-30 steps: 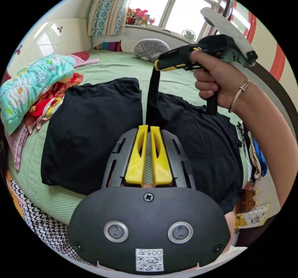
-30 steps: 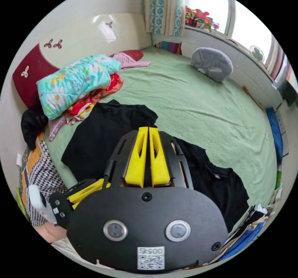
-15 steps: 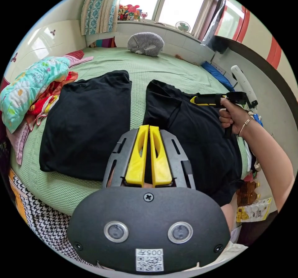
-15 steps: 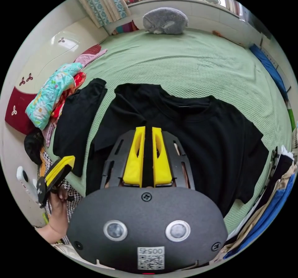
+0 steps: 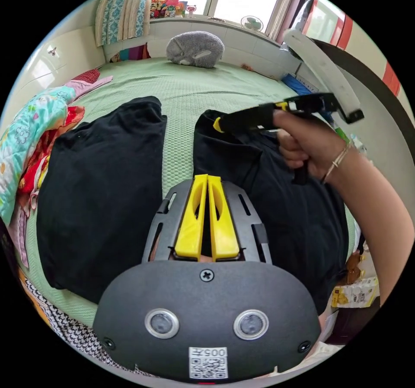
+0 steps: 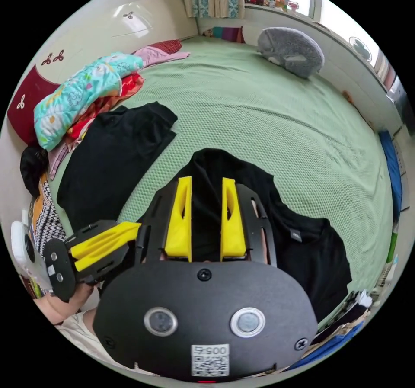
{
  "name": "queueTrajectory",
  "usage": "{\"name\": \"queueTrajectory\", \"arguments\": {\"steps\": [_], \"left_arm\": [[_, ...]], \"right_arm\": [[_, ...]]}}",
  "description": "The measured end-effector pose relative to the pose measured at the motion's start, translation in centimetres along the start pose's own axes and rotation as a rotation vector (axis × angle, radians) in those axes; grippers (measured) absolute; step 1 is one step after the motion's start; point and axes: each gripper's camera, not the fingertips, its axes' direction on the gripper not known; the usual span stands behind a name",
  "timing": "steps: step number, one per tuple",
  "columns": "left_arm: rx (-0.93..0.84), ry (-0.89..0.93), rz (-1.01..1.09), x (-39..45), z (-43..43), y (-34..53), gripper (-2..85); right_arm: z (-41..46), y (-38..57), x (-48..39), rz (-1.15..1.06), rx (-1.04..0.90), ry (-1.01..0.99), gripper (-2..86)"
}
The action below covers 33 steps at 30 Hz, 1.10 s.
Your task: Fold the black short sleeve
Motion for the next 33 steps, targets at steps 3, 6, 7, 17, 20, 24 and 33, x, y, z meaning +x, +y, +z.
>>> {"name": "queueTrajectory", "arguments": {"steps": [3, 6, 7, 17, 20, 24, 33], "left_arm": [[-0.054, 0.009, 0.051, 1.0, 1.9, -0.6, -0.6], [-0.074, 0.020, 0.096, 1.8, 3.1, -0.6, -0.6], [-0.065, 0.012, 0.121, 2.1, 3.2, -0.6, -0.6], [-0.065, -0.063, 0.130, 5.4, 2.5, -0.7, -0.5], [-0.037, -0.019, 0.111, 6.5, 2.0, -0.9, -0.6], [-0.038, 0.008, 0.128, 8.6, 2.5, -1.6, -0.6], [-0.112, -0.026, 0.152, 11.3, 5.8, -1.5, -0.5]], "right_arm": [[1.9, -2.5, 0.3, -0.061, -0.147, 0.017, 1.8], [0.5, -4.1, 1.7, -0.026, -0.089, -0.003, -0.4], [-0.2, -4.6, 2.6, 0.014, -0.057, -0.041, -0.7], [-6.3, -1.6, 7.6, 0.148, -0.030, -0.108, 6.9], [-9.0, 0.0, 7.9, 0.120, -0.007, -0.076, 7.1], [-9.9, 1.6, 7.6, 0.078, -0.049, -0.100, 8.3], [-9.6, 4.0, 9.6, 0.189, -0.064, -0.303, 1.0]]}}
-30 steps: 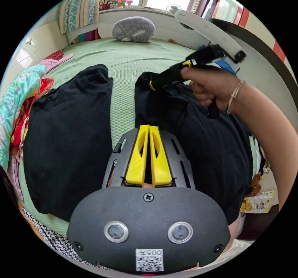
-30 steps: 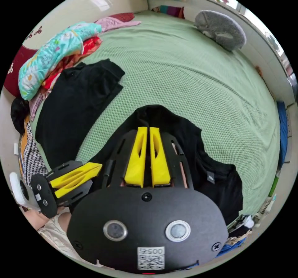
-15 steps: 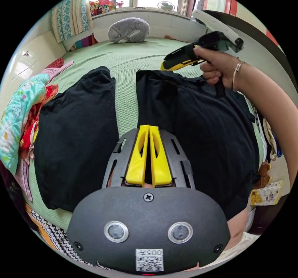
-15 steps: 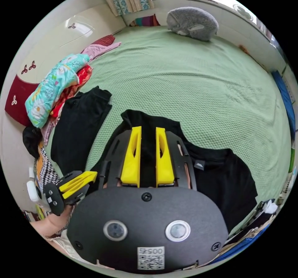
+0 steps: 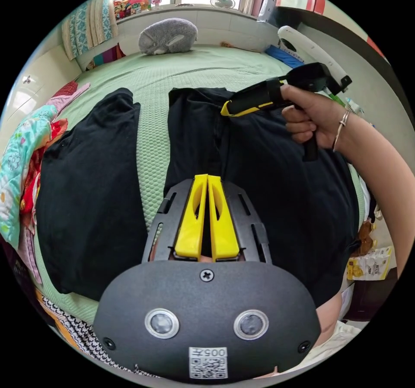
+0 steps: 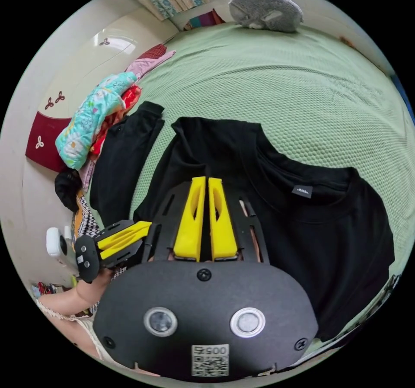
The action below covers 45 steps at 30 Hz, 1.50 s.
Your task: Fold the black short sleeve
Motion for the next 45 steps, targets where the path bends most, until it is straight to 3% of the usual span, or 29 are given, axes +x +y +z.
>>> {"name": "queueTrajectory", "arguments": {"steps": [6, 12, 19, 26, 32, 45], "left_arm": [[-0.008, 0.016, -0.024, 0.7, -0.4, -0.1, -0.6], [-0.040, -0.006, -0.031, 3.1, -0.7, 0.1, -0.6], [0.003, 0.060, -0.026, 7.9, -2.0, 1.1, -0.6], [-0.007, 0.175, 0.078, 17.4, 1.2, -1.1, -0.6], [0.000, 0.172, 0.166, 22.3, 4.1, -1.8, -0.6], [-0.047, 0.273, 0.139, 22.6, 7.0, -3.1, -0.5]], "right_arm": [[-3.6, 3.0, -3.0, -0.103, 0.040, 0.115, -0.3], [-5.1, 6.7, -1.7, 0.023, -0.027, 0.206, 5.8], [-14.7, 13.5, 0.0, -0.008, 0.086, 0.341, 9.4], [-25.0, 18.0, 7.6, 0.256, 0.198, 0.402, 8.8], [-24.8, 17.3, 11.3, 0.404, 0.183, 0.371, 7.9], [-18.4, 12.8, 16.1, 0.629, 0.060, 0.452, 6.9]]}}
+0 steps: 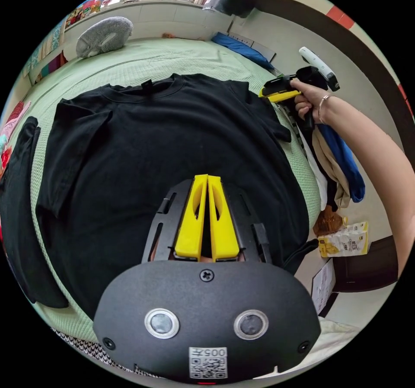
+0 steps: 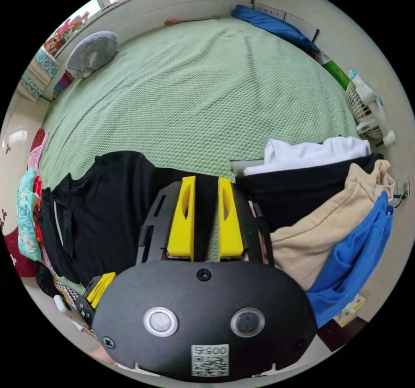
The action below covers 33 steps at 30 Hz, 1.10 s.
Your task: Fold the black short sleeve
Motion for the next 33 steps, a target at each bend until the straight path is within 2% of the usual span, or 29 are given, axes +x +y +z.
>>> {"name": "queueTrajectory", "arguments": {"steps": [7, 13, 18, 23, 27, 33], "left_arm": [[-0.005, -0.008, 0.005, 0.3, 0.3, 0.1, -0.6], [0.010, 0.026, -0.013, -0.4, -0.1, 0.8, -0.6], [0.013, 0.035, -0.011, -0.8, -0.5, 1.3, -0.6], [0.013, 0.059, -0.018, -1.5, -1.2, 2.0, -0.6], [0.012, 0.075, -0.024, -2.2, -1.8, 2.5, -0.6], [0.009, 0.105, -0.038, -3.2, -2.9, 3.2, -0.6]], "right_arm": [[-1.6, 2.6, -2.4, -0.055, 0.069, 0.095, 0.0], [-7.2, 5.6, -4.9, -0.108, 0.159, 0.140, -0.9], [-9.9, 9.0, -12.7, -0.328, 0.188, 0.173, 1.4], [-8.7, 12.8, -20.7, -0.533, 0.085, 0.105, 5.8], [-9.1, 14.1, -20.6, -0.547, 0.114, 0.107, 6.8], [-7.1, 16.0, -13.7, -0.485, -0.002, -0.004, 6.1]]}}
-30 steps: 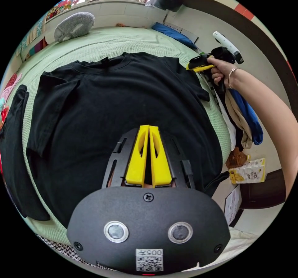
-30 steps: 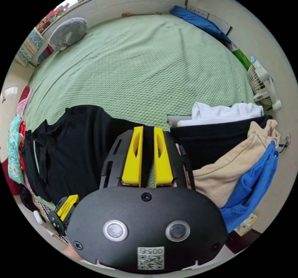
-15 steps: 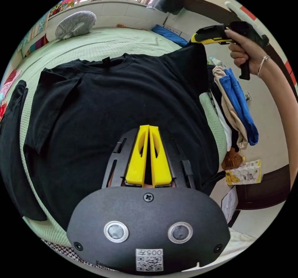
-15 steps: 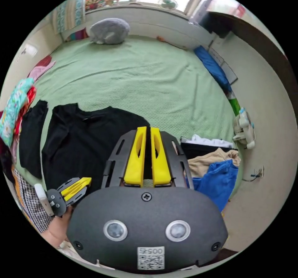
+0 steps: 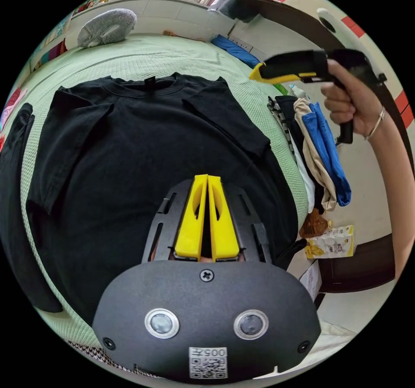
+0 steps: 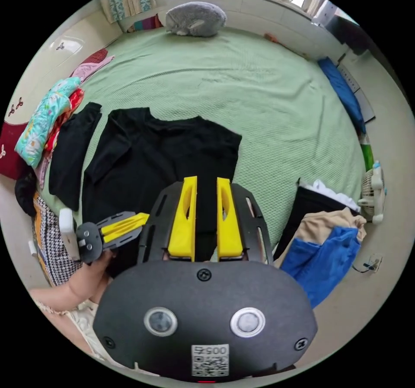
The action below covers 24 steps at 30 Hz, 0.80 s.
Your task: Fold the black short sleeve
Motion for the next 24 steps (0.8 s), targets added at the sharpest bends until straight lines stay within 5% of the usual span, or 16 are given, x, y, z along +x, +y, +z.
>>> {"name": "queueTrajectory", "arguments": {"steps": [4, 9, 11, 18, 24], "left_arm": [[-0.005, -0.002, 0.008, -0.2, -1.0, 0.8, -0.6], [0.008, -0.003, 0.017, -0.3, -2.6, 2.3, -0.6], [0.033, 0.001, 0.014, -0.5, -3.9, 3.6, -0.6], [0.107, 0.033, 0.024, -1.1, -10.5, 6.5, -0.6], [0.168, -0.118, 0.037, -2.4, -19.9, 11.4, -0.5]], "right_arm": [[3.0, 5.1, 0.7, -0.004, -0.024, -0.100, 4.1], [7.9, 8.9, -1.2, 0.029, -0.106, 0.027, 0.0], [7.7, 10.1, -3.1, -0.008, -0.060, 0.126, -0.2], [2.4, 16.5, -4.1, -0.078, 0.052, 0.000, 4.2], [0.9, 25.9, -0.6, -0.025, 0.083, -0.005, 5.5]]}}
